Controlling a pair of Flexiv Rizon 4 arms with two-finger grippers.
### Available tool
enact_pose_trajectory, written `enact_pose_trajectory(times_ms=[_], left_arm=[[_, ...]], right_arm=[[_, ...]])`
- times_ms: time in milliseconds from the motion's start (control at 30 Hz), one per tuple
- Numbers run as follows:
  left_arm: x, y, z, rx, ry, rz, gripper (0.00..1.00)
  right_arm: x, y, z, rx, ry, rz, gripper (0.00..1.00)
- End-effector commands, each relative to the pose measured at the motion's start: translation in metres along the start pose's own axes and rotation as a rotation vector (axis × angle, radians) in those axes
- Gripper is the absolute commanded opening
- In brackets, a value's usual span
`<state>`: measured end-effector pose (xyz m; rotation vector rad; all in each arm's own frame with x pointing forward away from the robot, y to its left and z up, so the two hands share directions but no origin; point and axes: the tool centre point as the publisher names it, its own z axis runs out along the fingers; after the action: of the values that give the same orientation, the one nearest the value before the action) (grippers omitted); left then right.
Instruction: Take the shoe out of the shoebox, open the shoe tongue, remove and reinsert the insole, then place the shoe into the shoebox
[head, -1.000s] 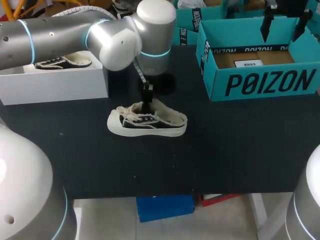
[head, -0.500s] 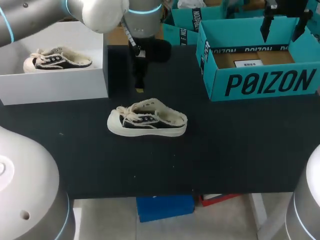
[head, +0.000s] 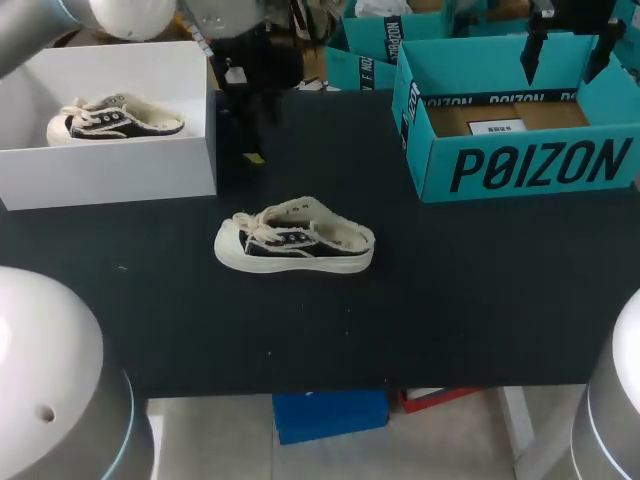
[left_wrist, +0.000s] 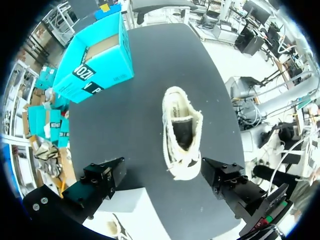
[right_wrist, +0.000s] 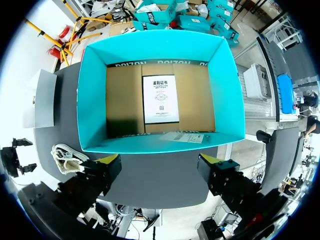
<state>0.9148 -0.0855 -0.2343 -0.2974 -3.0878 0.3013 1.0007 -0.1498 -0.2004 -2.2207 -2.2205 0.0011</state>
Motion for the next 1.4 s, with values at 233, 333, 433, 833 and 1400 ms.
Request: enact_pose_trajectory(times_ms=[233, 333, 433, 833, 1400], left_arm=[[0.016, 0.022, -0.012, 0.266, -0.022, -0.035, 1.00], [0.019, 0.026, -0.019, 0.294, -0.041, -0.064, 1.00], [0.022, 0.032, -0.026, 0.335, -0.048, -0.086, 1.00], [0.039, 0.052, -0.026, 0.427, -0.077, -0.092, 1.00], [0.062, 0.063, -0.021, 0.410, -0.131, -0.046, 1.00]], right_arm=[[0.000, 0.000, 0.000, 0.000, 0.000, 0.000, 1.00], [0.000, 0.000, 0.000, 0.000, 0.000, 0.000, 1.00], [0.000, 0.000, 0.000, 0.000, 0.000, 0.000, 1.00], [0.000, 0.000, 0.000, 0.000, 0.000, 0.000, 1.00], [0.000, 0.000, 0.000, 0.000, 0.000, 0.000, 1.00]])
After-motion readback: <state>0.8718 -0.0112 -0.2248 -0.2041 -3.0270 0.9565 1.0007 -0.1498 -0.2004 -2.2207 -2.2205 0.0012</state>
